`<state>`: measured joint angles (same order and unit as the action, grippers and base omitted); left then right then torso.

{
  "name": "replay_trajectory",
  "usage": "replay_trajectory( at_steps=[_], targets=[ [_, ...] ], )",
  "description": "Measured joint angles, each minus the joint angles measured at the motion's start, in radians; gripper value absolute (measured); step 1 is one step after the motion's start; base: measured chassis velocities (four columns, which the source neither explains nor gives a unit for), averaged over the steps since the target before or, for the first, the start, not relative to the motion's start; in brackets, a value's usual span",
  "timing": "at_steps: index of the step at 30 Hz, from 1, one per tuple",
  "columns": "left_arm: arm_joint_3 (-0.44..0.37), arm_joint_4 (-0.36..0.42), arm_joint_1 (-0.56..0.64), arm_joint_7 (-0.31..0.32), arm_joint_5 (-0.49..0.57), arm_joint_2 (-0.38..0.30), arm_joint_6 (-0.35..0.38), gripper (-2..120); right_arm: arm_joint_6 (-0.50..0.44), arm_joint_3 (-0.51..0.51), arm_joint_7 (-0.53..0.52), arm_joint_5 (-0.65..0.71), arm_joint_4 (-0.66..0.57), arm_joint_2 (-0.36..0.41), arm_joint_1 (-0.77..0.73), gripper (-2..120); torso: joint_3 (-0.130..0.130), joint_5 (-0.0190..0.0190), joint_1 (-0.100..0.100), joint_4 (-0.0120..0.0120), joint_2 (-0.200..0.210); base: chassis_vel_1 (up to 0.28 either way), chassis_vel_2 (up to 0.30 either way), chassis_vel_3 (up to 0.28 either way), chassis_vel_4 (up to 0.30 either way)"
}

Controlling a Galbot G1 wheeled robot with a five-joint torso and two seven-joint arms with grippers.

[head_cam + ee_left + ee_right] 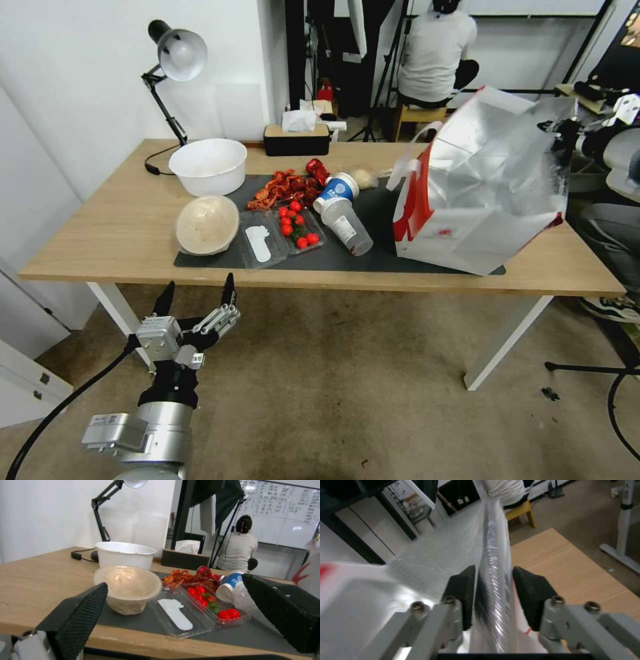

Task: Pick up the food delivery bag from the floor and place it on the table.

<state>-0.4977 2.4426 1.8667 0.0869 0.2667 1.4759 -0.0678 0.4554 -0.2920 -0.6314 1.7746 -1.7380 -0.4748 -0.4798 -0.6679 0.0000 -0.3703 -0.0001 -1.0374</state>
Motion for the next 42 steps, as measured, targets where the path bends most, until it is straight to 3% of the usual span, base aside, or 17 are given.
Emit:
replay_trajectory(
  at_steps=[1, 4, 9, 12, 19, 42],
  targets=[
    [0.0, 0.0, 0.0, 0.0, 0.0, 0.0, 0.0, 100, 0.0, 0.0, 0.0, 0.0, 0.0, 0.0, 0.0, 34, 0.0, 0.0, 0.0, 0.0, 0.0, 0.0, 0.0, 0.0, 0.0],
    [-0.001, 0.0, 0.002, 0.0, 0.001, -0.001, -0.003, 100, -0.015, 0.024, 0.025, -0.049, 0.012, -0.006, 0.021, 50, 0.0, 0.0, 0.0, -0.0001, 0.0, 0.0, 0.0, 0.0, 0.0],
    [-0.001, 0.0, 0.005, 0.0, 0.001, -0.001, -0.007, 100, -0.03, 0.04, 0.054, -0.107, 0.019, -0.012, 0.031, 61, 0.0, 0.0, 0.0, 0.0, 0.0, 0.0, 0.0, 0.0, 0.0],
    [-0.003, 0.002, 0.007, 0.0, 0.004, -0.002, -0.01, 100, -0.031, 0.045, 0.065, -0.123, 0.019, -0.014, 0.034, 80, 0.0, 0.0, 0.0, -0.0001, 0.0, 0.0, 0.0, 0.0, 0.0],
    [-0.004, 0.008, 0.007, 0.002, 0.008, -0.002, -0.01, 100, -0.028, 0.042, 0.082, -0.126, 0.01, -0.008, 0.027, 99, 0.0, 0.0, 0.0, -0.0001, 0.0, 0.0, 0.0, 0.0, 0.0],
    [-0.007, 0.032, 0.017, 0.009, 0.013, 0.001, -0.007, 100, -0.026, 0.009, 0.099, -0.138, -0.027, -0.005, -0.019, 100, 0.0, 0.0, 0.0, 0.0, 0.0, 0.0, 0.0, 0.0, 0.0]
  ],
)
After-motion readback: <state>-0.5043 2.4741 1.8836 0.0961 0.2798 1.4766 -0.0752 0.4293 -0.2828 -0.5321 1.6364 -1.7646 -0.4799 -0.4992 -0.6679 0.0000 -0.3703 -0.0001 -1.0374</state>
